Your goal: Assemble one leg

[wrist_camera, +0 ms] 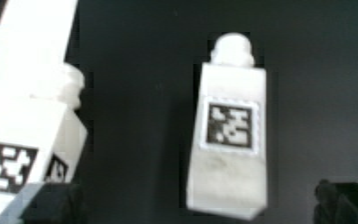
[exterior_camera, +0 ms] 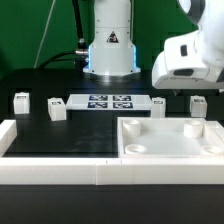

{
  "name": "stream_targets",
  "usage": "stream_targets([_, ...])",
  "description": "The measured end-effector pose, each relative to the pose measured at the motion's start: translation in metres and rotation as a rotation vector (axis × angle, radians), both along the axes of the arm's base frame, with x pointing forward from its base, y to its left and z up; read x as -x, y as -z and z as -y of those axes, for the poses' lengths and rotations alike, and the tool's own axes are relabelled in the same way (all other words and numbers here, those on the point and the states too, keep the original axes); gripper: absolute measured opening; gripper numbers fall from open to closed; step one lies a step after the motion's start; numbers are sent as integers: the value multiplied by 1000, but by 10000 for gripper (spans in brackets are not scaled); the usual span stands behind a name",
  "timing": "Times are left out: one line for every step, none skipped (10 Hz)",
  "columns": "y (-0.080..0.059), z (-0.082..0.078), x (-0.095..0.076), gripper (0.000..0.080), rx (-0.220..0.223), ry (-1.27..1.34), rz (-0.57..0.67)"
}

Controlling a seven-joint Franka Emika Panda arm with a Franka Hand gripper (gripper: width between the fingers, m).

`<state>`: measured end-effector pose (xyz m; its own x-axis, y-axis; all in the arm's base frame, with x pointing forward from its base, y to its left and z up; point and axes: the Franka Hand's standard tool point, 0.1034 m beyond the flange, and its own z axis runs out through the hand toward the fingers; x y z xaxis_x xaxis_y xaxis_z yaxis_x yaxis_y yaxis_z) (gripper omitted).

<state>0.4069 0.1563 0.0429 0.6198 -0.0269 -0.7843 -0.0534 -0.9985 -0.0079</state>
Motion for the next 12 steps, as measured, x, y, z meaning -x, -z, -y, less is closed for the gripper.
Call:
stream_targets([4,-3,2,649,10,21,-41])
stream_targets([8,-5,2,649,13,28,-32])
stream_targets([10,-8,5,649,11,22,-32])
stream_targets([13,-13,9,649,10,12,-28])
stream_targets([17,-17,12,649,9,5,-19])
stream_targets([22,-21,17,649,9,-4,-10])
stream_targets([28,-22,26,649,11,-12,-9])
stream_targets([31,-20,32,649,8,-16,-14])
stream_targets([34,-18,34,649,11,-12,-14])
stream_targets([36,-18,36,649,12,-13,-13])
stream_targets([36,-20,37,649,16,-13,-13])
stream_targets([36,-21,38,626,19,-14,-13])
